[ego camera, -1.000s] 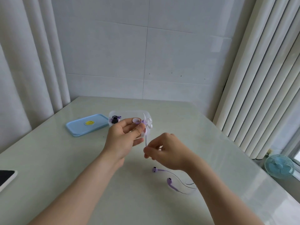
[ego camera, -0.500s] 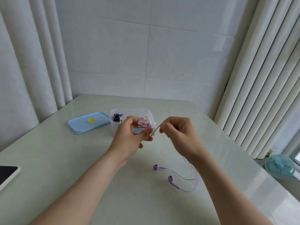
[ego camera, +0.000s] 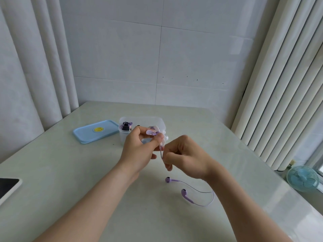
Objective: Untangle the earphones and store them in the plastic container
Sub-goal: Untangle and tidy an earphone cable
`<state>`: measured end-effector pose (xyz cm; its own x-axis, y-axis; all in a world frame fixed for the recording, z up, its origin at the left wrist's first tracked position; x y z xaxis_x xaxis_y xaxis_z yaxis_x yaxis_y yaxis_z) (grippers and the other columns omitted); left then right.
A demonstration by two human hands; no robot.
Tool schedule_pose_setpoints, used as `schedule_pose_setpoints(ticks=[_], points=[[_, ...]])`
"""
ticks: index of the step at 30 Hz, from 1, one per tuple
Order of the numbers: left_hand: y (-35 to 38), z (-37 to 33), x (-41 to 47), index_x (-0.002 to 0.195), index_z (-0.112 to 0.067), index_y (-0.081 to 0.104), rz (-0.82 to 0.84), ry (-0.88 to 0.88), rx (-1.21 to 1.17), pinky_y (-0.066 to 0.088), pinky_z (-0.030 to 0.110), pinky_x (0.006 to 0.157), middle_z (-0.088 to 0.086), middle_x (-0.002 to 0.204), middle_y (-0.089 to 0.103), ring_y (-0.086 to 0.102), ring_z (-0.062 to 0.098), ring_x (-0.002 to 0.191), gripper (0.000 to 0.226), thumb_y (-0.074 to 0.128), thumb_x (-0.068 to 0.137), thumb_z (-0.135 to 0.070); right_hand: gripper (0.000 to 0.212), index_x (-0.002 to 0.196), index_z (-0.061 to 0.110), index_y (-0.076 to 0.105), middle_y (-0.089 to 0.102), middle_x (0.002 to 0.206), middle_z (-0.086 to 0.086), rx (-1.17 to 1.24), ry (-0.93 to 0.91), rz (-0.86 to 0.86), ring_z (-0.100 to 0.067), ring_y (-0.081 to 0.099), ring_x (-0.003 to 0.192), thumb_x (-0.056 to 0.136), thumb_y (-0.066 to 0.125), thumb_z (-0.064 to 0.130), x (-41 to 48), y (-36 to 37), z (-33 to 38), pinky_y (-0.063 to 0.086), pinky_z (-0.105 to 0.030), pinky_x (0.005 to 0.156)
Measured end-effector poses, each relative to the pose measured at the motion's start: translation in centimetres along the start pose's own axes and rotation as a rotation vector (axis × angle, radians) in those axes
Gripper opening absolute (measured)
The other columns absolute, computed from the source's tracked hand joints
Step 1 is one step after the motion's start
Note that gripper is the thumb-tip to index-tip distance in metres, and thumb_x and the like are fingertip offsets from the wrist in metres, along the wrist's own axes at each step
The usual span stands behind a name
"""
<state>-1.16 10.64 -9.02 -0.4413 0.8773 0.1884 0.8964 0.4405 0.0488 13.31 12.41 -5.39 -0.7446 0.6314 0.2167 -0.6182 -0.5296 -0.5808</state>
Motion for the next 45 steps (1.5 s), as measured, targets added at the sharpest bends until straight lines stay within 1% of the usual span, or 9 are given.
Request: schedule_pose_setpoints(ticks=[7,11,18,22,28,33,37,41,45], points=[[0.1,-0.1,0.2,0.107,-0.013,0.063,0.056,-0.006,0.040,0.042,0.030,0.059,-0.006,0.110,0.077,0.080,0.020,0.076,0.030,0.081,0.092,-0.032,0.027,0.083,0.015,0.074,0.059,0.057,-0.007,0.154,0.011,-0.432,-0.015,0.044,0.052,0.101,0.054,0.016,0.0,-3.7,-0.9,0.033,-0.028,0.054],[1.1,-0.2,0.0,0.107,-0.011,0.066,0.205,0.007,0.067,0.040,0.029,0.056,-0.001,0.102,0.079,0.074,0.020,0.073,0.029,0.084,0.089,-0.026,0.027,0.089,0.014,0.071,0.056,0.055,-0.004,0.096,0.089,-0.520,-0.012,0.045,0.048,0.105,0.052,0.022,0.0,-4.4,-2.1,0.035,-0.024,0.048],[2.8,0.3,-0.8,0.109,-0.017,0.071,0.461,0.061,0.227,0.048,0.014,0.066,0.000,0.101,0.078,0.064,0.016,0.076,0.015,0.077,0.096,-0.012,0.033,0.070,0.024,0.054,0.052,0.055,0.007,-0.420,0.041,-0.586,-0.018,0.045,0.054,0.102,0.054,0.033,0.2,-4.8,-2.6,0.045,-0.041,0.055],[3.1,0.3,-1.0,0.114,-0.017,0.071,0.499,0.058,0.198,0.052,0.027,0.074,-0.001,0.102,0.078,0.067,0.012,0.089,0.022,0.078,0.095,-0.011,0.030,0.079,0.026,0.060,0.055,0.055,0.017,-0.411,0.062,-0.579,-0.013,0.046,0.054,0.106,0.055,0.040,0.2,-5.2,-3.2,0.043,-0.037,0.055],[2.8,-0.8,-0.9,0.118,-0.009,0.072,0.496,0.031,-0.154,0.058,0.029,0.082,0.010,0.105,0.079,0.073,0.018,0.094,0.030,0.076,0.088,-0.012,0.052,0.071,0.000,0.064,0.046,0.053,0.003,-0.236,0.152,-0.513,-0.010,0.030,0.050,0.097,0.061,0.046,0.5,-5.8,-5.0,0.028,-0.025,0.049],[2.0,-0.6,-0.2,0.112,-0.007,0.076,0.340,0.021,-0.217,0.060,0.027,0.073,0.008,0.099,0.079,0.072,0.016,0.086,0.032,0.080,0.081,-0.014,0.038,0.058,0.026,0.061,0.037,0.044,0.008,-0.307,0.179,-0.409,-0.012,0.030,0.048,0.096,0.067,0.025,0.7,-4.6,-4.9,0.025,-0.022,0.048],[1.4,-0.2,0.2,0.102,-0.004,0.075,0.274,0.011,-0.212,0.061,0.027,0.075,0.006,0.093,0.079,0.072,0.018,0.081,0.014,0.078,0.089,-0.003,0.033,0.070,0.025,0.070,0.041,0.043,0.008,-0.330,0.195,-0.289,-0.012,0.033,0.046,0.102,0.061,0.026,0.8,-3.5,-4.8,0.028,-0.021,0.046],[0.6,0.0,0.6,0.098,0.001,0.076,0.196,0.016,-0.191,0.062,0.027,0.078,0.002,0.100,0.076,0.072,0.017,0.080,0.011,0.080,0.088,-0.004,0.026,0.086,0.024,0.079,0.048,0.047,0.005,-0.317,0.179,-0.130,-0.013,0.041,0.047,0.101,0.058,0.020,0.7,-1.9,-4.4,0.035,-0.020,0.051],[-0.5,0.3,1.1,0.104,-0.004,0.078,0.101,0.014,-0.127,0.062,0.027,0.077,0.011,0.109,0.078,0.073,0.016,0.076,0.014,0.081,0.091,-0.008,0.024,0.090,0.024,0.083,0.064,0.061,0.002,-0.201,0.177,-0.019,-0.010,0.054,0.054,0.100,0.061,0.023,0.5,-0.6,-3.6,0.043,-0.020,0.056]])
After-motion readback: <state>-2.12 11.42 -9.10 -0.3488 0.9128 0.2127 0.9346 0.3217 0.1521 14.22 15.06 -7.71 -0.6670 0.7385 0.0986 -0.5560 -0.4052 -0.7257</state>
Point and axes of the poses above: each hand's wrist, its own x-axis towards the middle knuckle, its own y-axis out of the palm, z = x × y, the point moved 7 cm from there along x, towards the middle knuckle
